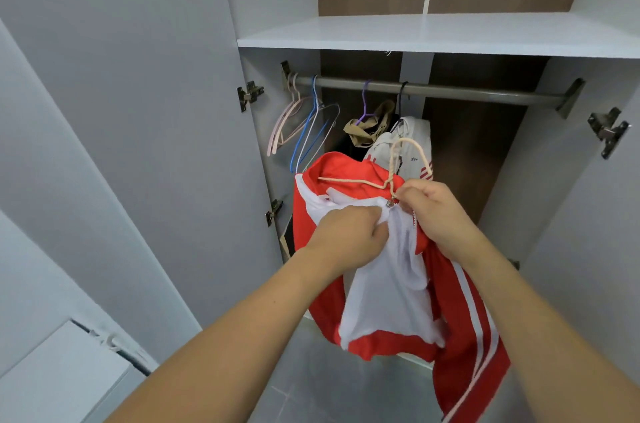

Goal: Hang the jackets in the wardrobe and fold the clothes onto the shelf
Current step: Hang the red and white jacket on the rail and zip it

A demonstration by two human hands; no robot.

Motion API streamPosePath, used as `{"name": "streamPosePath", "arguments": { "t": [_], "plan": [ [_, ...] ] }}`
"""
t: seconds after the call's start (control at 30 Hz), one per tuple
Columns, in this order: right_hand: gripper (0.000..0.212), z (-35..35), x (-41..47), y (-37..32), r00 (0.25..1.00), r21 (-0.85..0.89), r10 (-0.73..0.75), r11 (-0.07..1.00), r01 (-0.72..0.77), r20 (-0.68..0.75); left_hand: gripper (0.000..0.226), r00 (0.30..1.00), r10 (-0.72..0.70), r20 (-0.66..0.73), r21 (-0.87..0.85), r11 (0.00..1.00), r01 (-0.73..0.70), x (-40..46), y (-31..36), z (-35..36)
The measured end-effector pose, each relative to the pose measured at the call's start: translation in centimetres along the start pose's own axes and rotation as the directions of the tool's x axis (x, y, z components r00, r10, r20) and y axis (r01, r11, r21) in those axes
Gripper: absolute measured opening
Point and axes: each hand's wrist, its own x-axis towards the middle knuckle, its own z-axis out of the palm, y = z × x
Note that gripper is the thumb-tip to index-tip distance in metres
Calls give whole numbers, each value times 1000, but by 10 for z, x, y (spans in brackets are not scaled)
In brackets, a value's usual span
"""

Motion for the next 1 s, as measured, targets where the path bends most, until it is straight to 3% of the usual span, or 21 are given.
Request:
{"name": "streamPosePath", "arguments": {
  "t": [0.07, 0.17, 0.3, 0.33, 0.4, 0.47, 0.53, 0.6, 0.73, 0.87, 0.93, 1.0],
  "plan": [
    [32, -8, 3, 2, 1000, -10, 2, 1000, -2, -28, 37, 998, -14, 58, 32, 999, 13, 0, 0, 0],
    [33, -21, 4, 10, 994, 19, 30, 999, -29, -104, 36, 958, -97, 271, 192, 980, 45, -2, -6, -10],
    [31, -18, 2, 14, 994, 4, 37, 999, -37, -104, 21, 808, -275, 522, 342, 935, 97, -7, -17, -23],
    [32, -14, 2, 13, 996, -9, 31, 999, -32, -87, 22, 797, -299, 525, 398, 914, 81, -7, -16, -25],
    [37, -7, 2, 10, 999, -33, 22, 999, -23, -39, 32, 862, -271, 427, 448, 892, 58, -2, -10, -22],
    [46, -1, 2, 6, 1000, -51, -10, 999, 10, 13, 31, 947, -163, 278, 300, 951, 76, 3, -3, -15],
    [47, 0, 1, 5, 999, -49, -32, 998, 33, 15, 23, 982, -75, 175, 122, 991, 54, 5, 3, -7],
    [39, -1, 0, 7, 999, -54, -40, 998, 39, -8, 33, 981, -52, 184, 41, 998, 45, 2, 1, -3],
    [34, -14, -1, 15, 997, -45, -24, 999, 21, -74, 41, 910, -80, 406, -13, 996, 94, -16, -30, -7],
    [33, -16, 1, 12, 994, -9, -7, 1000, 6, -105, 40, 795, -217, 567, 173, 974, 143, -31, -48, -14],
    [32, -9, 5, 7, 998, -17, 9, 1000, -10, -63, 41, 836, -218, 504, 251, 963, 99, -21, -38, -17],
    [32, -2, 7, 0, 1000, -86, 2, 996, 0, 22, 43, 941, -145, 307, 166, 981, 97, -9, -21, -18]
  ]
}}
